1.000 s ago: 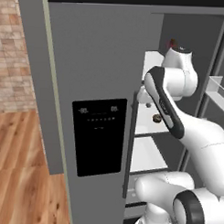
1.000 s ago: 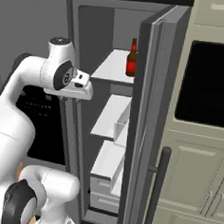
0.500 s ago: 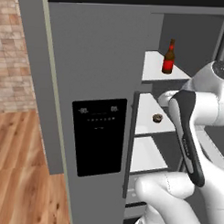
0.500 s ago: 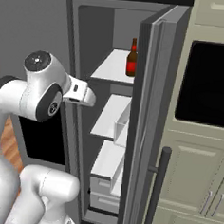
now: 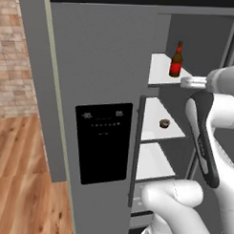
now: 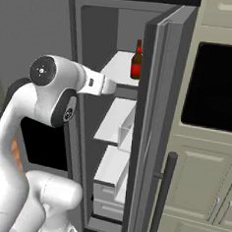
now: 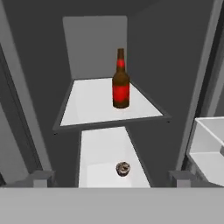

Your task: Place the mayonnaise and condiment bottle from the counter to the top shelf of the fridge. If the existing items in the fridge are on the top shelf, move them to other shelves.

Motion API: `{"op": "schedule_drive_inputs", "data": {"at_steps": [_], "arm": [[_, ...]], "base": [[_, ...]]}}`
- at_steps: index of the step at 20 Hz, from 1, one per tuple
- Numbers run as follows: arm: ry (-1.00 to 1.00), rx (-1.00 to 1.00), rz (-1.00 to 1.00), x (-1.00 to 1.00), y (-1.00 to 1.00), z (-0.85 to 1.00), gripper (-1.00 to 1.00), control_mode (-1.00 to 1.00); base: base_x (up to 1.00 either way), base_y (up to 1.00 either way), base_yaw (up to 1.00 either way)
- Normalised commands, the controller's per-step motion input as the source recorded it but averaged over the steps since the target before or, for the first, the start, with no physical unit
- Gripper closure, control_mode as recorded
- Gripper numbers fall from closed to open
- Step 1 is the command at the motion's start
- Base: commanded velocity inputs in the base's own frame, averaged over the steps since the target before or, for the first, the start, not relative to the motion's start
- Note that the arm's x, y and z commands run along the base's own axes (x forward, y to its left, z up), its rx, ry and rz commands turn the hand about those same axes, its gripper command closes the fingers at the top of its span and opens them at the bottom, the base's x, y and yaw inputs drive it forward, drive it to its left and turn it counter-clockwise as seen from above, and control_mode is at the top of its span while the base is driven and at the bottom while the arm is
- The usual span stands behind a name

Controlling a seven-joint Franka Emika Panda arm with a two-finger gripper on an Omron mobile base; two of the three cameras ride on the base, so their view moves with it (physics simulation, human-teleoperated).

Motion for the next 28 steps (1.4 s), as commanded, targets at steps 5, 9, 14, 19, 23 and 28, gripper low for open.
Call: {"op": "schedule_drive_inputs", "data": {"at_steps": [5, 9, 14, 19, 23, 28], "arm": [[-0.08, 0.02, 0.0, 0.67, -0.51, 0.21, -1.0, -1.0], [0.0, 0.0, 0.0, 0.87, -0.1, -0.07, -1.0, -1.0], [0.04, 0.0, 0.0, 0.91, -0.13, -0.08, -1.0, -1.0], [0.07, 0.0, 0.0, 0.76, -0.2, -0.07, -1.0, -1.0], [0.08, 0.0, 0.0, 0.73, -0.16, 0.0, -1.0, -1.0], [0.07, 0.0, 0.0, 0.76, -0.01, -0.04, -1.0, -1.0]], "base": [[0.0, 0.0, 0.0], [0.0, 0.0, 0.0], [0.0, 0.0, 0.0], [0.0, 0.0, 0.0], [0.0, 0.0, 0.0], [0.0, 0.0, 0.0]]}}
